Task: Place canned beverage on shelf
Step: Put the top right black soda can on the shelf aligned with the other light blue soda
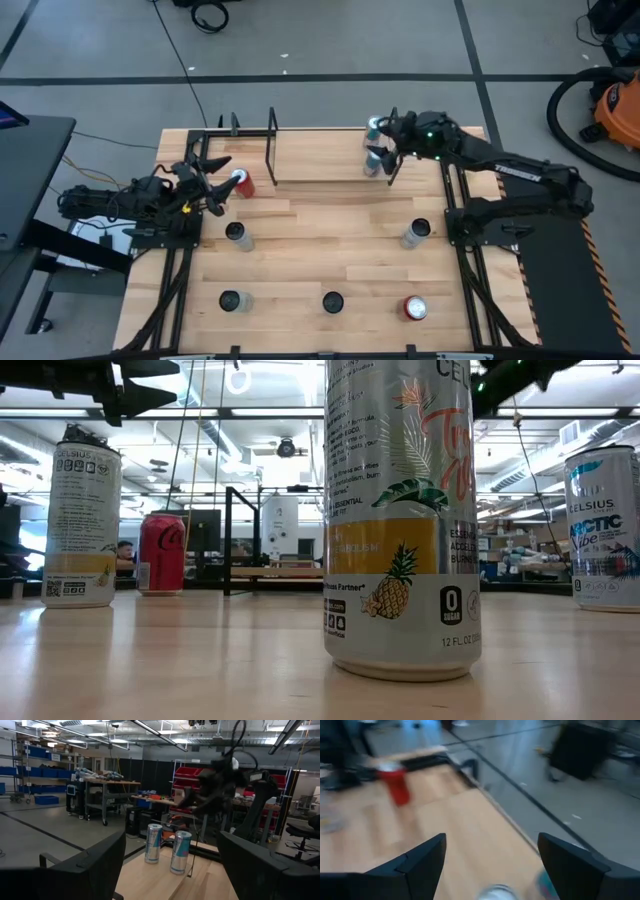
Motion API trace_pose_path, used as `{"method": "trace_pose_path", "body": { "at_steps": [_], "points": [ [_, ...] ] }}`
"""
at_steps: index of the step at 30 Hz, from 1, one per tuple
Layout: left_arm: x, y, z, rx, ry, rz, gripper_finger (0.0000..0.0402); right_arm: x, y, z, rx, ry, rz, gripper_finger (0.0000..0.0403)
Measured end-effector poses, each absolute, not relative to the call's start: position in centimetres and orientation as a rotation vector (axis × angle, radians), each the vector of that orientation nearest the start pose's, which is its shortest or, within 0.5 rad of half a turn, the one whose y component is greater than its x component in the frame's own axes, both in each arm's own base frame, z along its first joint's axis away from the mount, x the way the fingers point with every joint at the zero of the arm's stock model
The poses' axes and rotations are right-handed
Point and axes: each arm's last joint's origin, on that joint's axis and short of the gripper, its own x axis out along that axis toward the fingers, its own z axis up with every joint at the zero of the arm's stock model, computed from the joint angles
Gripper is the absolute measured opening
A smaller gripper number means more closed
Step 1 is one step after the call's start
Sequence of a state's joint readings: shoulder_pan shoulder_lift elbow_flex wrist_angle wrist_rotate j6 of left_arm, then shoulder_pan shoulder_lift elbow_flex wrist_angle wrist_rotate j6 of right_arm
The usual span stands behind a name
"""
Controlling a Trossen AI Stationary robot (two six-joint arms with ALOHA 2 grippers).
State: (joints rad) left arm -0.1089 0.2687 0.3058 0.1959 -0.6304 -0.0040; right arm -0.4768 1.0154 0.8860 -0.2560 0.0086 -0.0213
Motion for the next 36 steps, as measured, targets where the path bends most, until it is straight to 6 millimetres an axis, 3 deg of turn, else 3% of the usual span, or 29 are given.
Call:
{"method": "trace_pose_path", "body": {
  "at_steps": [11,19,28,36],
  "points": [
    [9.9,0.6,26.0,-0.086,-0.188,0.519,0.0316,14.7,-5.3,34.8,0.282,0.62,-0.343,0.0323],
    [9.9,0.6,26.0,-0.085,-0.188,0.519,0.0316,11.4,-2.6,34.1,0.543,0.824,-0.332,0.0321],
    [9.9,0.6,26.0,-0.053,-0.181,0.522,0.0316,11.4,-0.6,33.5,0.753,0.929,-0.332,0.032],
    [9.9,0.6,26.1,-0.054,-0.185,0.522,0.0316,12.6,2.1,32.9,0.854,1.032,-0.333,0.032]
  ]
}}
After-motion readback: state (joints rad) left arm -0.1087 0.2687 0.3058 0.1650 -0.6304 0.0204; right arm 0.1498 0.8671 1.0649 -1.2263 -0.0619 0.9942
